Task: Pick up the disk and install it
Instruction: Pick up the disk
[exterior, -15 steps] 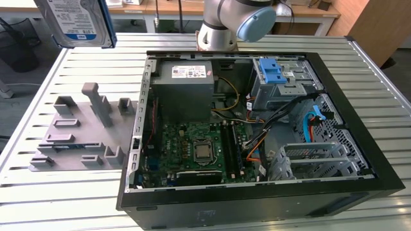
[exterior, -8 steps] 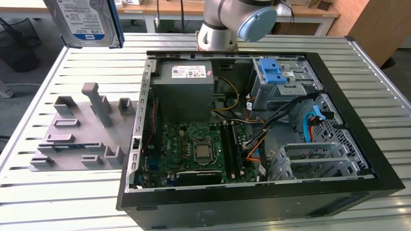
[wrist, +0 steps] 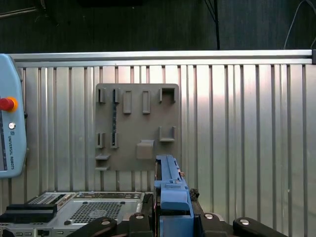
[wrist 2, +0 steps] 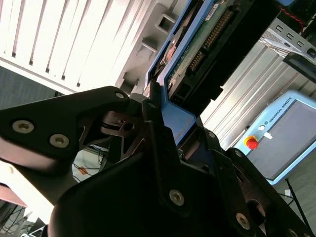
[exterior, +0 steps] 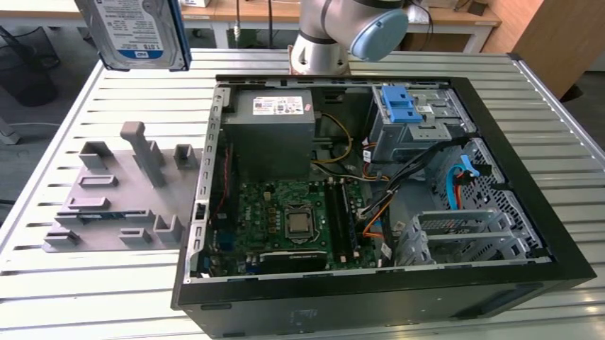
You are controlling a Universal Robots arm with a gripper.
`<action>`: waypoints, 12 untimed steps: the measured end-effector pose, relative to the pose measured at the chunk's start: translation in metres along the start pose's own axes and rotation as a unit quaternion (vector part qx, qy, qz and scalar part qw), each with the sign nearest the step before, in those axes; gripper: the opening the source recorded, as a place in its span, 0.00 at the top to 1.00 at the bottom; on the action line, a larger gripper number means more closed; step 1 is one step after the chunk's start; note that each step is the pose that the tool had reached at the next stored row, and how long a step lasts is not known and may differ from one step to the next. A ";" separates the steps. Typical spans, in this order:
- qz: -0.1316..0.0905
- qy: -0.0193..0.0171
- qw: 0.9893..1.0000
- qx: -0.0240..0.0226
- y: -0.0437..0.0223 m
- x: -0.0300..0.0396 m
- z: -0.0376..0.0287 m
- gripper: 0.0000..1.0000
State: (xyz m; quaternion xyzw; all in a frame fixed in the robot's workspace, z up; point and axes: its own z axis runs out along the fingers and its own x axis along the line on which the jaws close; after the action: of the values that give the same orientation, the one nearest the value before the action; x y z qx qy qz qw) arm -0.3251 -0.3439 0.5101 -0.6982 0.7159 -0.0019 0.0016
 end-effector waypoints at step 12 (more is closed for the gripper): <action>0.000 0.000 1.000 0.000 -0.0006 0.0005 0.0000 0.64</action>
State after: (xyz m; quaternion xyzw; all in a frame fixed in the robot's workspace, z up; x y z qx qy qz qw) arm -0.3245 -0.3444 0.5100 -0.6983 0.7158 -0.0019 0.0016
